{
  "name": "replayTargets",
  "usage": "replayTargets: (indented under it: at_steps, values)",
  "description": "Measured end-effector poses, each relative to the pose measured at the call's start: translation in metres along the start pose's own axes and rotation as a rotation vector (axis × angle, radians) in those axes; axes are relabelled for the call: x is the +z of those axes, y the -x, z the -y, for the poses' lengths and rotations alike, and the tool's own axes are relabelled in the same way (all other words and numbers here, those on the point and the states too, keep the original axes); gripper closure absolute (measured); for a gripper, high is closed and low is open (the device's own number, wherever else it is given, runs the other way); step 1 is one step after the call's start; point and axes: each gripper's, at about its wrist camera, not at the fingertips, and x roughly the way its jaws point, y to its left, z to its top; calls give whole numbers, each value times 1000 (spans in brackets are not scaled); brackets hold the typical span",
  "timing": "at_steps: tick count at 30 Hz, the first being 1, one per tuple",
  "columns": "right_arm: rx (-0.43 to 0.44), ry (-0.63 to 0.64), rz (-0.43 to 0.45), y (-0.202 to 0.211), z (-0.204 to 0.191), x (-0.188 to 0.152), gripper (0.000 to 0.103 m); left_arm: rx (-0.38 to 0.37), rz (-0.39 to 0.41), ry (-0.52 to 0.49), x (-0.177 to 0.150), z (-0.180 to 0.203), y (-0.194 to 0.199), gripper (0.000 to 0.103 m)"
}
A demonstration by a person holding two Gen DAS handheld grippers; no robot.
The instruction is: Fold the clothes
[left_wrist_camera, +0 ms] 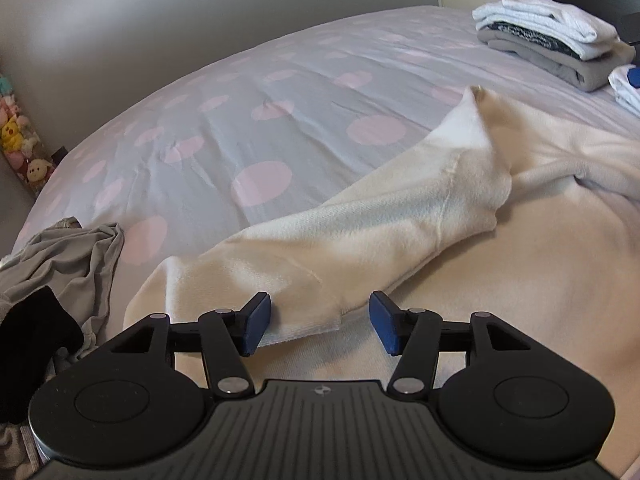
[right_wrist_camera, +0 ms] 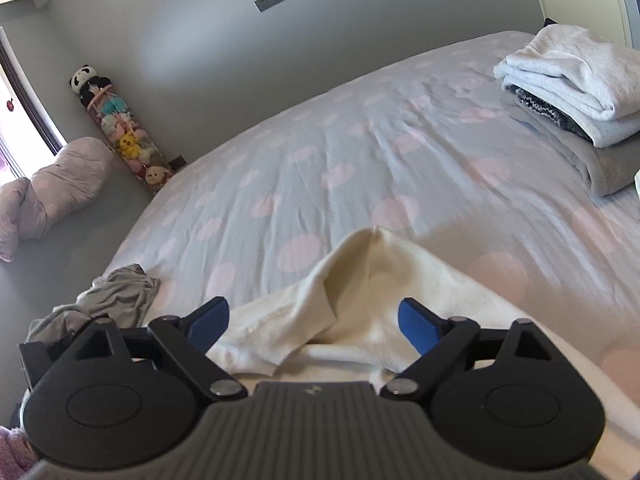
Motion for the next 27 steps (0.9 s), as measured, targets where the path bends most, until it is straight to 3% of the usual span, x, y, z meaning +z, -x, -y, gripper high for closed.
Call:
replayTargets:
  at_steps: [6, 10, 11, 13, 14, 16, 17, 22, 27]
  values:
    - [-32, -7, -43, -14, 21, -12, 25, 52, 51, -247, -3, 33, 2, 50]
    - [-21, -22, -70, -21, 29, -17, 29, 124, 33, -379, -6, 52, -10, 52]
    - [-18, -23, -78, -23, 30, -18, 32, 139, 24, -395, -6, 54, -14, 55]
    - [-14, -16, -88, -27, 31, -17, 37, 146, 16, -402, -6, 55, -19, 71]
    - [-13, -9, -93, -28, 32, -15, 39, 145, 16, -394, -5, 54, -20, 74]
    - [-13, 24, -102, -32, 33, -10, 45, 124, 33, -328, -1, 47, -18, 91]
    - [-19, 49, -105, -35, 34, -6, 46, 111, 44, -287, 2, 42, -17, 94]
    - [-70, 204, -116, -58, 47, 21, 48, 70, 128, -62, 23, 9, 0, 99]
    - [-38, 283, -138, -100, 68, 50, 48, 73, 165, 6, 49, -18, 4, 99]
